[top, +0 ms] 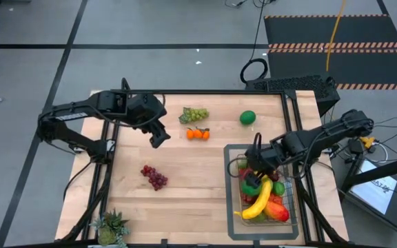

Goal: Build produce basket
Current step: Put the green lime into the wire basket

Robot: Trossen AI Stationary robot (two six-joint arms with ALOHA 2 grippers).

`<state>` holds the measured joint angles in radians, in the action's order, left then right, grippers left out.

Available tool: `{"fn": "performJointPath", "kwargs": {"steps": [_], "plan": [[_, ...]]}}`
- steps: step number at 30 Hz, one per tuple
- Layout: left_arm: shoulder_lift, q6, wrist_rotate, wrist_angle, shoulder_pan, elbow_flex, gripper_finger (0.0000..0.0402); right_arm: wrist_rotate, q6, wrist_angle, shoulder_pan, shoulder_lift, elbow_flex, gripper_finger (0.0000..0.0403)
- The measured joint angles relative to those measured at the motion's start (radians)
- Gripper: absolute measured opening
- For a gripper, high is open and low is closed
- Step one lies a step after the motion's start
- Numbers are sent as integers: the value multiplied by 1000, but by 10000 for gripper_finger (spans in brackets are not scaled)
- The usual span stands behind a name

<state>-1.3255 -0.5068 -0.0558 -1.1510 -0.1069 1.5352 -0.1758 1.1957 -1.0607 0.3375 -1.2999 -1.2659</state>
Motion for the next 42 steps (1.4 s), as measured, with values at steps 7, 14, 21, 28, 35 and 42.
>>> {"fn": "performJointPath", "kwargs": {"steps": [7, 14, 21, 28, 35, 42], "plan": [[-39, -21, 9, 68, -49, 2, 276, 61, -217, -34, -204, 86, 0, 394], [-56, -71, 13, 108, -84, 2, 276, 99, -477, -79, -533, 114, 0, 392], [-65, -148, 65, 108, -89, 1, 275, 55, -799, -54, -823, 38, 0, 392], [-63, -217, 102, 109, -89, 1, 275, 10, -1318, 2, -938, -68, 0, 392], [-63, -280, 90, 109, -74, 1, 275, -57, -1620, 151, -993, -155, 6, 395], [-63, -303, 84, 109, -20, 1, 275, -61, -1813, 315, -1008, -188, 96, 399]]}}
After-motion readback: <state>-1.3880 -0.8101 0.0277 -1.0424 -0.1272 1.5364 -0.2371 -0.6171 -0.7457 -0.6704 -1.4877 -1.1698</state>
